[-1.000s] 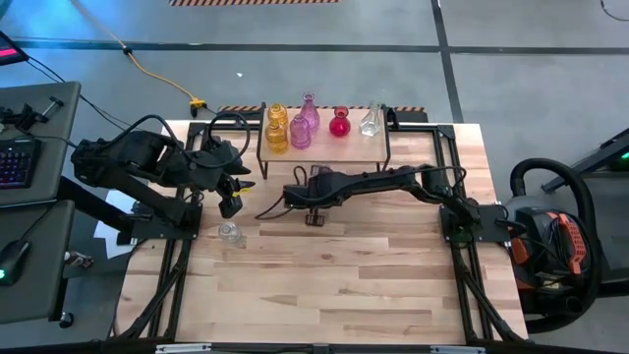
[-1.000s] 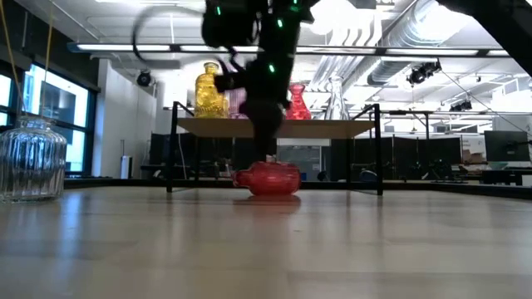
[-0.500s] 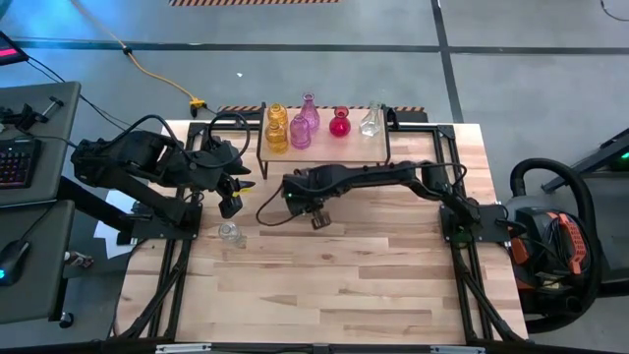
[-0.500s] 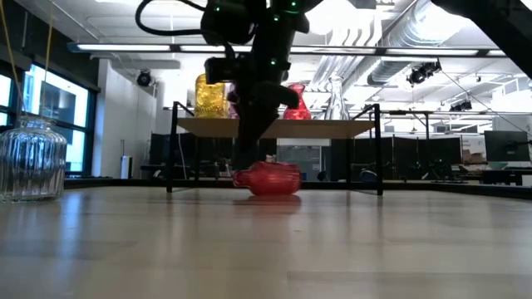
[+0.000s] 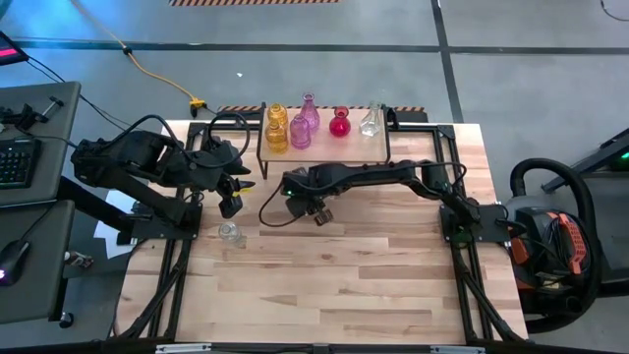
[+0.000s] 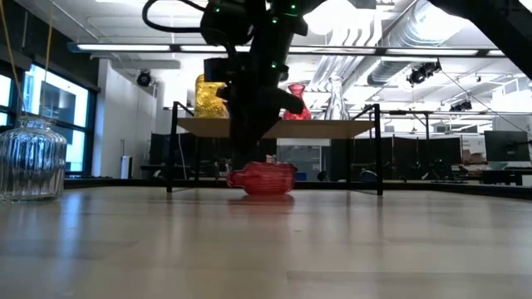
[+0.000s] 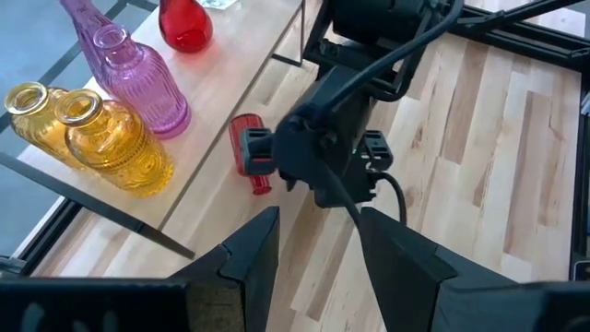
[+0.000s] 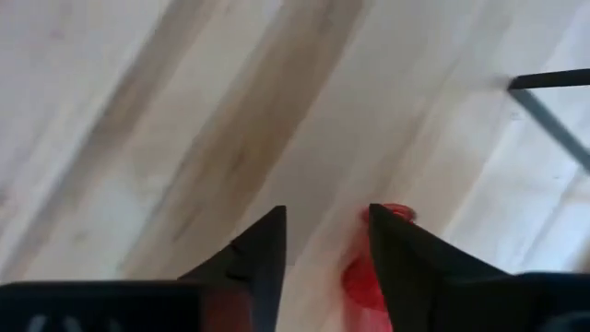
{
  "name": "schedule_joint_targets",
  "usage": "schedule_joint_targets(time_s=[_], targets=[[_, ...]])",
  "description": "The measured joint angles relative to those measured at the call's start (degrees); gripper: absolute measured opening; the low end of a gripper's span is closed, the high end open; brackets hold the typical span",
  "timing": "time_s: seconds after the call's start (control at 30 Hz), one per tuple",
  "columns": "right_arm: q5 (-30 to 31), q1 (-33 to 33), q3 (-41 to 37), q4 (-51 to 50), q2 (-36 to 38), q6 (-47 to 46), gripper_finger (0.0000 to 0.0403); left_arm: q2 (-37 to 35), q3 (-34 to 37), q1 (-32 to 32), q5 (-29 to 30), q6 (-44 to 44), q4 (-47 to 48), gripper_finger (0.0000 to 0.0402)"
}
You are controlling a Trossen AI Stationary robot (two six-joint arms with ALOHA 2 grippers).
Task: Sort vases onto shelf
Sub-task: Put the red vase on the shelf
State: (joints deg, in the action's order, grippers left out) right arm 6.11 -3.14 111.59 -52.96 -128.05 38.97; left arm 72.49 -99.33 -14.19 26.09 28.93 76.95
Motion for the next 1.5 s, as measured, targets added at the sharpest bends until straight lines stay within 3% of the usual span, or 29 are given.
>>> schedule_joint_targets(time_s=[0.13, 0.33, 0.47, 0.67, 1.03, 1.27, 1.37, 1.5], targets=[[2.2, -0.8, 0.0, 3.1, 0.0, 2.7, 0.0174, 0.0, 0.0, 0.0, 0.0, 0.4, 0.0, 0.0145], [0.6, -2.5, 0.0, 3.4, -0.8, 2.3, 0.0210, 0.0, 0.0, 0.0, 0.0, 0.5, 0.0, 0.0145], [1.9, -3.0, 0.0, 2.6, -3.6, 3.0, 0.0213, 0.0, 0.0, 0.0, 0.0, 0.8, 0.0, 0.0145], [12.4, -2.1, 0.0, 3.7, -5.9, 3.5, 0.0213, 0.0, 0.0, 0.0, -0.3, 0.9, 0.0, 0.0145], [13.4, -2.0, 0.1, 5.7, -5.9, 2.4, 0.0213, 0.0, 0.0, 0.0, -0.4, 0.9, 0.0, 0.0145], [21.0, -1.1, 0.1, 5.6, -5.9, 1.9, 0.0213, 0.0, 0.0, 0.0, -0.4, 0.9, 0.0, 0.0145], [20.6, -1.0, 0.2, 5.6, -5.9, 1.6, 0.0213, 0.0, 0.0, 0.0, -0.4, 0.9, 0.0, 0.0145], [14.2, -1.7, 0.2, 5.8, -5.9, -0.8, 0.0213, 0.0, 0.0, 0.0, -0.4, 0.4, 0.0, 0.0145]])
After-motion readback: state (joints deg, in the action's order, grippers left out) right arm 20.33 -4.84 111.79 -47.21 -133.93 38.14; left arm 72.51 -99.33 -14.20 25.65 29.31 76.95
